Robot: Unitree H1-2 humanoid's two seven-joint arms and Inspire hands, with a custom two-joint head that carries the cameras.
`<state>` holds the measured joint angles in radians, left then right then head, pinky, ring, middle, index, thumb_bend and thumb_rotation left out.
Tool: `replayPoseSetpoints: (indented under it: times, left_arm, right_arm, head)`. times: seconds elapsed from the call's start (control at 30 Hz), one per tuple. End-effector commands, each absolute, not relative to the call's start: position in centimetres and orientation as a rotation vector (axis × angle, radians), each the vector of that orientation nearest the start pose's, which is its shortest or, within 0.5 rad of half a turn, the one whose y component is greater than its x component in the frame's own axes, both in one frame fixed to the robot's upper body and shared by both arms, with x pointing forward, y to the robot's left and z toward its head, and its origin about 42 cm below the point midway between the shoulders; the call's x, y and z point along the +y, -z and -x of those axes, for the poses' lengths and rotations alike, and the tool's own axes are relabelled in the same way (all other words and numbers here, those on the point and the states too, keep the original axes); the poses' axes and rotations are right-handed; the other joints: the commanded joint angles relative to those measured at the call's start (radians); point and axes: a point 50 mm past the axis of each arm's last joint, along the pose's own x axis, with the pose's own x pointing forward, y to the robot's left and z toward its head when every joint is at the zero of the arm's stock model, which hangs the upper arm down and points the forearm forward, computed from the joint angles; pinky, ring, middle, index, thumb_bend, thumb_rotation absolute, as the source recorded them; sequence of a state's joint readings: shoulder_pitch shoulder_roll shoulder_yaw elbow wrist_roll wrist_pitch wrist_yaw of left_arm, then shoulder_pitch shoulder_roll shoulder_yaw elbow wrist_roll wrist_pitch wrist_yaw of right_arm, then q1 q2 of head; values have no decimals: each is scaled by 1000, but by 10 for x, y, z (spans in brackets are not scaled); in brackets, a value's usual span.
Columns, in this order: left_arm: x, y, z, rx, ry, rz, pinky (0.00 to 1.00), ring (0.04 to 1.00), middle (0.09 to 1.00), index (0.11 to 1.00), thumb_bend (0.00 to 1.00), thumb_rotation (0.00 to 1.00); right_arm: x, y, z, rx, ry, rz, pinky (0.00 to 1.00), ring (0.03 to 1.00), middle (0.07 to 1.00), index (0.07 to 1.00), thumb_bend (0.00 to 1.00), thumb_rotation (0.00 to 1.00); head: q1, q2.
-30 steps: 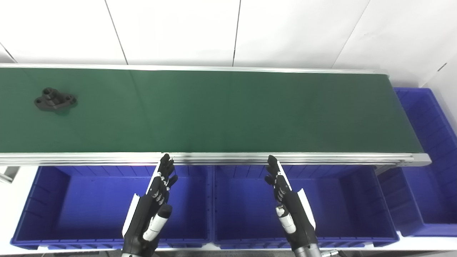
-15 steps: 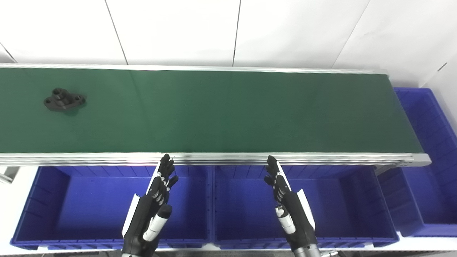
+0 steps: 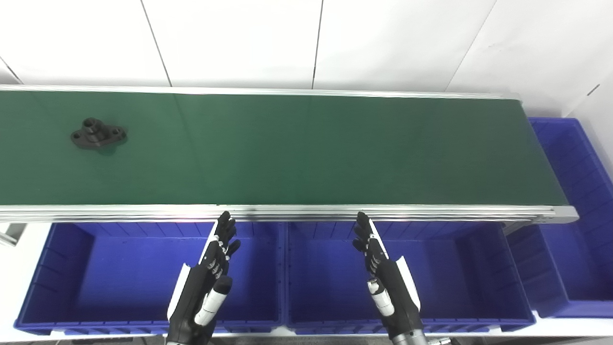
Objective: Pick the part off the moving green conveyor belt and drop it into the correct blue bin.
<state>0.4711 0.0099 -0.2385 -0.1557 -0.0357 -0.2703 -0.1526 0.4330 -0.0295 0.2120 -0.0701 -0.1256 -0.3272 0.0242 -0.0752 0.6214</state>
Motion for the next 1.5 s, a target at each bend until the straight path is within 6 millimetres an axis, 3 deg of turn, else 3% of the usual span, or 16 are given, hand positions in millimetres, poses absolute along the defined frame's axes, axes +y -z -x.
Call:
replayPoseSetpoints:
  times: [0.0,0.6,1.0,1.47]
  left_arm:
    - [162,-71,-124,-41,239,96,945,1000,1000,1000,912,852]
    - [154,-47,-126,-35,233,101,906,973,986,998,951,800]
    - [139,-34,-130,-27,238,128,911,961,971,978,916,783]
    - [122,-32,-135,-22,225,130,899,919,931,919,870,773]
  right_arm:
    - [-179,-55,-130,-51,-164,67,953,991,1000,1000,954,988]
    - [-187,-33,-131,-33,-167,62,973,997,1000,1000,990,985]
    - [-202,-19,-132,13,-169,65,1000,1000,1000,1000,988,987]
    - [-218,-18,-137,17,-188,69,1000,1000,1000,1000,993,996]
  head:
    - [3,-9]
    - [83,-148]
    - [209,-245]
    - [273,-238]
